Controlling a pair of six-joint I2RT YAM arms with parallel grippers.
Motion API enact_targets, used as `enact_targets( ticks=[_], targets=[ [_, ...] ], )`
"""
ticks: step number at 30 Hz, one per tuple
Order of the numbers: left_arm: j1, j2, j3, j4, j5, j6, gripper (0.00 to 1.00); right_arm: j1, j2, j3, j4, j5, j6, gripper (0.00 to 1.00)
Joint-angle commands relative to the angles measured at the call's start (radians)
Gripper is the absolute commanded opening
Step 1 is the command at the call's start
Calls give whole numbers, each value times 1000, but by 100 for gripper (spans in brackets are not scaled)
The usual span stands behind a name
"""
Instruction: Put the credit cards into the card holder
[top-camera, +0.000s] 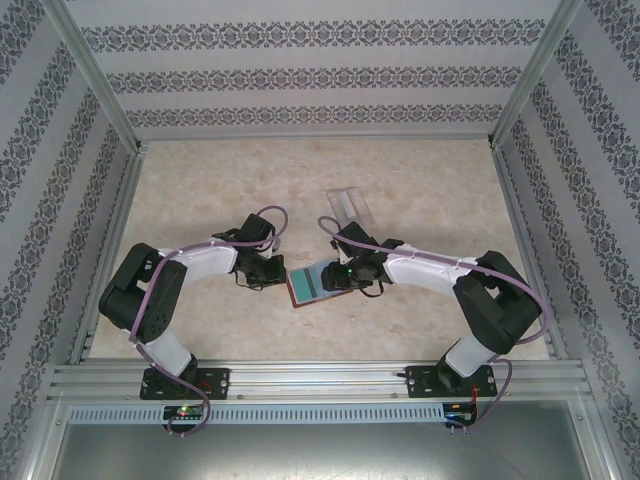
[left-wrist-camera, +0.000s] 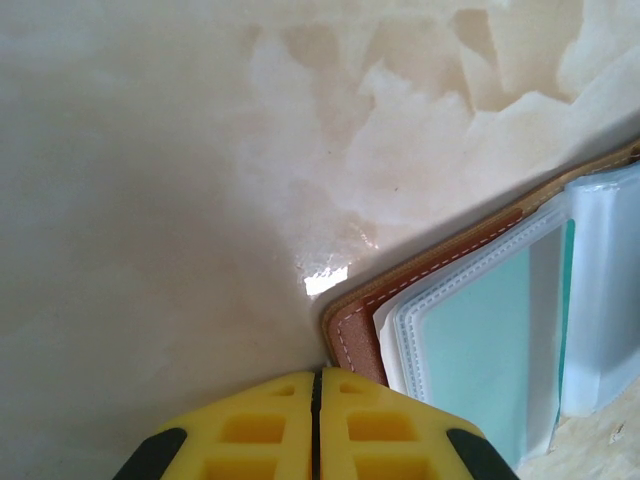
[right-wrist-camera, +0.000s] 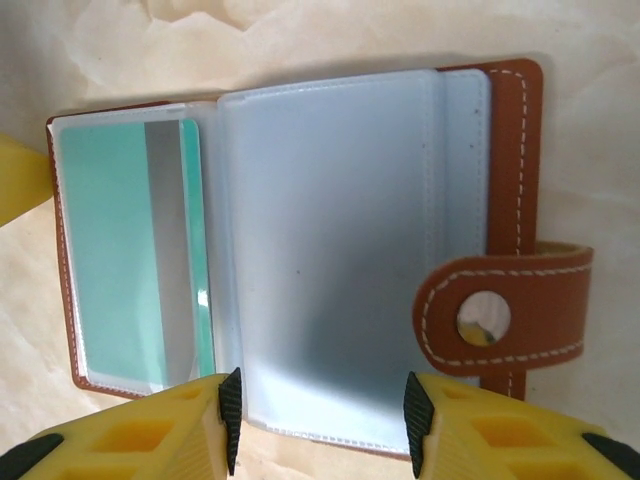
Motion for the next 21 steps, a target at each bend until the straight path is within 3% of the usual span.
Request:
enact_targets(
  ticks=[1,21],
  targets=[
    [-16,57,-14,80,30,10,9,12,29,16,-2,0,-12,50],
    [-16,45,-30,85,27,9,9,24,3,16,-52,65,-30,57]
  ],
)
